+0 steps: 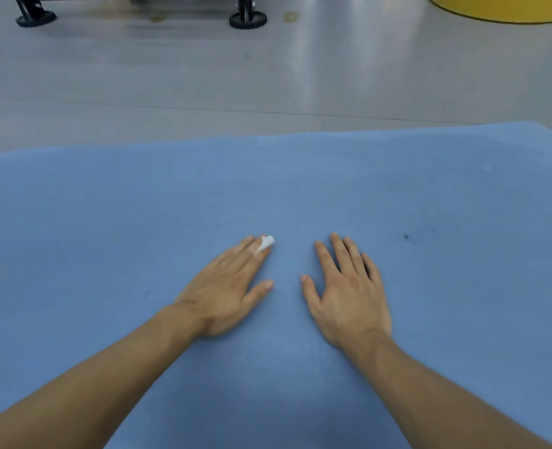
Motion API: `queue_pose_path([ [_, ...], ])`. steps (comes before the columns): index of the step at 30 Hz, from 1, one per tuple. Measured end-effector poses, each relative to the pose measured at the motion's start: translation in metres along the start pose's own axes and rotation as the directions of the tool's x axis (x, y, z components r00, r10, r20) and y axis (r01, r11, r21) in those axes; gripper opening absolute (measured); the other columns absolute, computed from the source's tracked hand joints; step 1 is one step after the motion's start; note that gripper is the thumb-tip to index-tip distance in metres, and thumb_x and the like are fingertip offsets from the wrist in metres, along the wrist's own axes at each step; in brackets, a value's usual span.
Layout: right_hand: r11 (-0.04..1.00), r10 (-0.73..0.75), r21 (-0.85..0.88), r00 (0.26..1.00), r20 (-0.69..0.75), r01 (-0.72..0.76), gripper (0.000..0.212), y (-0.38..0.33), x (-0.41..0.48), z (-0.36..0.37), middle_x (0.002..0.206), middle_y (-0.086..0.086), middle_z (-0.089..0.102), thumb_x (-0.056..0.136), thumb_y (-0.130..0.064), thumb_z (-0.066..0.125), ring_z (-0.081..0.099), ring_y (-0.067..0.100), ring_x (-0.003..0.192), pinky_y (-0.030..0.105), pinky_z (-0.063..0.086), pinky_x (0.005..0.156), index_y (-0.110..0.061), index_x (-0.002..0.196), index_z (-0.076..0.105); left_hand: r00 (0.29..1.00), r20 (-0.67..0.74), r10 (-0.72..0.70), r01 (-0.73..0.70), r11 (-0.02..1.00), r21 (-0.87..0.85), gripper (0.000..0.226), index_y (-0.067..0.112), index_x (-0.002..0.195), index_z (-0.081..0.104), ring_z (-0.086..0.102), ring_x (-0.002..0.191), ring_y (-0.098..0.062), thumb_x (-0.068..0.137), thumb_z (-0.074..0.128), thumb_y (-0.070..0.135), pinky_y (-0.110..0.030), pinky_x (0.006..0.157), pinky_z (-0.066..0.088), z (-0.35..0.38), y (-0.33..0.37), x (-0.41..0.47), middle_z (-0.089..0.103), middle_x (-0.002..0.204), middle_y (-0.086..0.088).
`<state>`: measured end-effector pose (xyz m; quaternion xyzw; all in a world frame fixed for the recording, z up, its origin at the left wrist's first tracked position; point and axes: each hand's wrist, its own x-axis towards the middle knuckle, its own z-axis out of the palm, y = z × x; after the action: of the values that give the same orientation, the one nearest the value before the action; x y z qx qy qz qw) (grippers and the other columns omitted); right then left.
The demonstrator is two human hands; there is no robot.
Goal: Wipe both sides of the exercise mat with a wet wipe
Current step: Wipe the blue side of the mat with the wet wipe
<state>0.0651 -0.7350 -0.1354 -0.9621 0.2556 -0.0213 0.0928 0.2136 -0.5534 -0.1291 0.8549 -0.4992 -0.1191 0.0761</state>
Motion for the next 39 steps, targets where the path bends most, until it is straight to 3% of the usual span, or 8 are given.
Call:
queue_pose_path([
  [4,1.0,-0.002,0.01,1.0,0.012,0.002,0.072,0.001,0.001,-0.001,0.17,-0.001,0.011,0.097,-0.06,0.018,0.003,0.017,0.157,0.042,0.008,0.126,-0.028,0.161,0.021,0.963,-0.02,-0.268,0.266,0.962,-0.063,0.087,0.019,0.163,0.004,-0.004,0.156,-0.009,0.091,0.003,0.069,-0.026,0.125,-0.004,-0.013,-0.055,0.029,0.001,0.171,0.008],
  [8,1.0,-0.011,-0.001,0.999,0.03,0.011,0.071,0.0,0.0,-0.003,0.171,-0.002,0.004,0.098,-0.06,0.017,-0.004,0.016,0.157,0.04,0.003,0.126,-0.029,0.162,0.014,0.944,-0.042,-0.326,0.325,0.945,-0.037,0.083,0.019,0.164,0.002,-0.004,0.157,-0.012,0.097,0.007,0.068,-0.032,0.127,-0.002,-0.016,-0.083,0.042,-0.002,0.171,0.007],
  [17,1.0,0.002,-0.004,1.0,0.028,-0.002,0.072,-0.001,0.001,-0.002,0.17,-0.002,0.008,0.097,-0.061,0.019,0.001,0.016,0.157,0.04,0.006,0.126,-0.03,0.162,0.017,0.994,-0.019,0.107,-0.106,0.993,0.057,0.071,0.027,0.163,-0.004,-0.013,0.156,-0.007,0.103,0.019,0.058,-0.031,0.127,-0.002,0.005,-0.007,-0.004,-0.006,0.17,0.012],
  [21,1.0,0.001,-0.004,1.0,0.03,-0.001,0.072,-0.001,-0.001,-0.002,0.171,-0.003,0.006,0.097,-0.061,0.016,-0.002,0.015,0.157,0.04,0.004,0.126,-0.03,0.162,0.014,0.989,0.024,0.149,-0.15,0.987,0.053,0.069,0.033,0.162,-0.011,-0.015,0.154,-0.002,0.106,0.02,0.06,-0.026,0.125,-0.007,0.001,-0.016,-0.029,-0.014,0.168,0.019],
  [24,1.0,-0.001,-0.01,0.999,0.04,0.002,0.072,0.0,0.0,-0.003,0.171,-0.003,0.003,0.097,-0.061,0.014,-0.005,0.014,0.156,0.04,0.003,0.126,-0.03,0.162,0.011,1.0,-0.027,-0.011,0.011,1.0,-0.012,0.073,0.032,0.162,0.003,0.001,0.156,-0.006,0.098,0.011,0.066,-0.022,0.124,-0.003,-0.009,-0.057,-0.02,0.001,0.169,0.015],
  [28,1.0,0.002,-0.017,0.999,0.047,-0.001,0.072,0.0,0.0,-0.004,0.171,-0.004,0.0,0.097,-0.061,0.013,-0.007,0.014,0.156,0.039,0.002,0.127,-0.03,0.162,0.009,0.979,-0.035,-0.201,0.201,0.98,0.008,0.09,0.023,0.164,0.007,-0.001,0.155,-0.006,0.089,-0.001,0.073,-0.025,0.125,-0.004,-0.019,-0.109,0.011,0.004,0.17,0.01],
  [32,1.0,0.001,-0.01,0.998,0.056,0.0,0.072,-0.001,0.0,-0.005,0.171,-0.005,-0.002,0.097,-0.061,0.014,-0.008,0.014,0.156,0.039,0.0,0.126,-0.031,0.162,0.009,0.94,-0.074,-0.333,0.333,0.943,-0.016,0.076,0.017,0.163,0.006,0.002,0.158,-0.015,0.102,0.018,0.061,-0.037,0.128,0.005,-0.019,-0.115,0.058,0.004,0.172,0.002],
  [39,1.0,0.005,-0.021,0.999,0.04,-0.004,0.075,-0.002,0.001,-0.004,0.171,-0.004,0.004,0.093,-0.062,0.012,-0.002,0.014,0.156,0.039,0.004,0.126,-0.031,0.162,0.014,0.999,-0.021,0.029,-0.028,0.999,0.037,0.078,0.02,0.164,0.004,-0.004,0.158,-0.015,0.096,0.006,0.058,-0.036,0.128,0.004,-0.001,-0.031,0.055,0.004,0.171,0.003],
])
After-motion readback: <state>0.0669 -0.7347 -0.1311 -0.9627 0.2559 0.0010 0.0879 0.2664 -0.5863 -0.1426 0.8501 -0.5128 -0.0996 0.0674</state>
